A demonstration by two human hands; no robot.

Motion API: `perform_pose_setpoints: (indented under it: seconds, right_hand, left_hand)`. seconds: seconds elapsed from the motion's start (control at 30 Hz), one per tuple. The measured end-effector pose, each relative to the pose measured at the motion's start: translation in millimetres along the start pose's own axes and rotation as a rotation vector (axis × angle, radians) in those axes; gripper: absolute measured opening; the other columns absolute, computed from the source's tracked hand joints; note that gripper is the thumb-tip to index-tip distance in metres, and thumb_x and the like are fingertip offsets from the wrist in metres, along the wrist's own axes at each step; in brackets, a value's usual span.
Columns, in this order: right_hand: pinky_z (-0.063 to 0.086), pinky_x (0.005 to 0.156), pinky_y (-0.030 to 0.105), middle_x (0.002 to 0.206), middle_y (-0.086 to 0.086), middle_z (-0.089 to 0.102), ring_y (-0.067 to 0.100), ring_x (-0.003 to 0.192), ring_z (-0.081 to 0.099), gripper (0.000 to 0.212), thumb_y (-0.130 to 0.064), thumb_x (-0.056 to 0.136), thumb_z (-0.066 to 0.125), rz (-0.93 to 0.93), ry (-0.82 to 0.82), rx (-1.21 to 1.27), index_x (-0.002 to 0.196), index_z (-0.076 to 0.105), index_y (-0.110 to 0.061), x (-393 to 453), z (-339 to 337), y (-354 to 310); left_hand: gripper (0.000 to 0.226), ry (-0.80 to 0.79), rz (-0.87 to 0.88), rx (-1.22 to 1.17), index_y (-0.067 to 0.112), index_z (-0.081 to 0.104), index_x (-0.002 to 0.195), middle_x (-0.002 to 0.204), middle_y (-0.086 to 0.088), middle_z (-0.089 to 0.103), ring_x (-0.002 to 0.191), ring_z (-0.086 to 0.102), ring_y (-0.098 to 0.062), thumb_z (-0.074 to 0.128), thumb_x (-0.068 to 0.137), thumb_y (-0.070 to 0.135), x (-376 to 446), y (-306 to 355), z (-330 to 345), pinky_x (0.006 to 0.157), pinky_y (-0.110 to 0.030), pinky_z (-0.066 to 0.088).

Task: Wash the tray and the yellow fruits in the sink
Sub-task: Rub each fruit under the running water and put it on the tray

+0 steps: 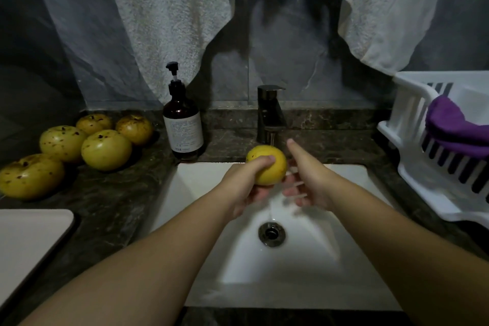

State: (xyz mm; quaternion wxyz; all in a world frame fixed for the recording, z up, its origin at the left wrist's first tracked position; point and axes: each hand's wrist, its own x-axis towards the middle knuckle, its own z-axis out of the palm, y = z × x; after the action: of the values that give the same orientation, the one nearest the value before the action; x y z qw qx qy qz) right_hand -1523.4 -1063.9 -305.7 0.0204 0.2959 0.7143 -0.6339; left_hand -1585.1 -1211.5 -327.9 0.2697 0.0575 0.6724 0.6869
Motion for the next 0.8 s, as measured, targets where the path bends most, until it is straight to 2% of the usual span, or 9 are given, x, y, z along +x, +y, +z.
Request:
perform_pose_setpoints:
  seconds: [0.07, 0.17, 0.27, 0.33, 0.43, 0.57, 0.63, 0.7, 0.8]
  right_hand:
    - [0.043, 0.047, 0.022, 0.098, 0.009, 0.077, 0.024, 0.07, 0.067, 0.082, -0.09, 0.083, 0.034, 0.061, -0.142, 0.025, 0.114, 0.067, -0.022, -1, 1, 2]
    - [0.039, 0.043, 0.018, 0.105, 0.015, 0.077, 0.02, 0.062, 0.065, 0.086, -0.086, 0.084, 0.041, 0.087, -0.257, 0.087, 0.121, 0.067, -0.014, -2, 9, 2]
    - [0.037, 0.044, 0.02, 0.102, 0.017, 0.076, 0.019, 0.062, 0.067, 0.066, -0.073, 0.091, 0.05, -0.025, -0.242, 0.161, 0.127, 0.062, -0.019, -1, 12, 2]
    - [0.038, 0.045, 0.022, 0.095, 0.01, 0.078, 0.019, 0.066, 0.072, 0.052, -0.063, 0.094, 0.055, -0.173, -0.207, 0.125, 0.13, 0.058, -0.025, 0, 11, 3]
    - [0.042, 0.051, 0.026, 0.087, 0.001, 0.078, 0.016, 0.068, 0.072, 0.053, -0.061, 0.091, 0.062, -0.268, -0.148, 0.018, 0.13, 0.053, -0.027, -1, 9, 4]
    - [0.041, 0.047, 0.023, 0.082, 0.009, 0.074, 0.016, 0.06, 0.064, 0.062, -0.078, 0.086, 0.055, -0.136, -0.236, 0.111, 0.12, 0.065, -0.027, -3, 13, 3]
    - [0.039, 0.048, 0.025, 0.078, 0.008, 0.071, 0.015, 0.057, 0.061, 0.056, -0.072, 0.089, 0.056, -0.206, -0.169, 0.102, 0.121, 0.063, -0.027, 0, 12, 3]
    - [0.041, 0.051, 0.028, 0.091, 0.01, 0.071, 0.018, 0.063, 0.061, 0.049, -0.066, 0.091, 0.059, -0.31, -0.091, 0.052, 0.122, 0.059, -0.028, 4, 9, 5]
    - [0.044, 0.056, 0.028, 0.108, 0.01, 0.07, 0.019, 0.079, 0.063, 0.047, -0.07, 0.09, 0.056, -0.301, -0.112, 0.01, 0.12, 0.058, -0.035, 2, 7, 6]
  left_hand:
    - [0.039, -0.052, -0.009, 0.008, 0.02, 0.071, 0.11, 0.092, -0.004, 0.081, 0.09, 0.078, -0.024, 0.076, 0.086, 0.05, 0, -1, -1, 0.075, -0.029, 0.053]
    - [0.043, -0.076, -0.004, 0.041, 0.023, 0.069, 0.116, 0.094, -0.001, 0.08, 0.077, 0.075, -0.015, 0.071, 0.088, 0.055, -5, 1, 2, 0.072, -0.029, 0.049]
    - [0.05, -0.078, -0.009, 0.022, 0.027, 0.065, 0.125, 0.096, 0.0, 0.077, 0.074, 0.069, -0.014, 0.066, 0.09, 0.063, -9, 4, 2, 0.064, -0.025, 0.051]
    - [0.054, -0.113, -0.017, -0.033, 0.03, 0.062, 0.13, 0.09, 0.001, 0.078, 0.069, 0.072, -0.013, 0.061, 0.091, 0.068, -10, 6, 2, 0.057, -0.021, 0.052]
    - [0.055, -0.124, 0.005, -0.103, 0.033, 0.056, 0.134, 0.095, -0.006, 0.077, 0.066, 0.074, -0.018, 0.064, 0.091, 0.066, -11, 7, 0, 0.05, -0.023, 0.054]
    - [0.042, -0.079, 0.106, -0.07, 0.04, 0.054, 0.124, 0.119, -0.012, 0.069, 0.076, 0.073, -0.026, 0.071, 0.091, 0.058, -4, 2, 2, 0.067, -0.035, 0.062]
    - [0.046, -0.091, 0.099, -0.074, 0.038, 0.057, 0.126, 0.119, -0.013, 0.071, 0.079, 0.074, -0.024, 0.07, 0.09, 0.063, -3, 3, 4, 0.062, -0.031, 0.059]
    - [0.058, -0.133, 0.053, -0.079, 0.031, 0.062, 0.13, 0.112, -0.014, 0.076, 0.084, 0.077, -0.025, 0.065, 0.088, 0.071, -3, 6, 4, 0.061, -0.03, 0.06]
    - [0.057, -0.148, 0.063, -0.048, 0.027, 0.065, 0.128, 0.11, -0.015, 0.078, 0.101, 0.077, -0.031, 0.059, 0.092, 0.07, -2, 7, 3, 0.083, -0.038, 0.062]
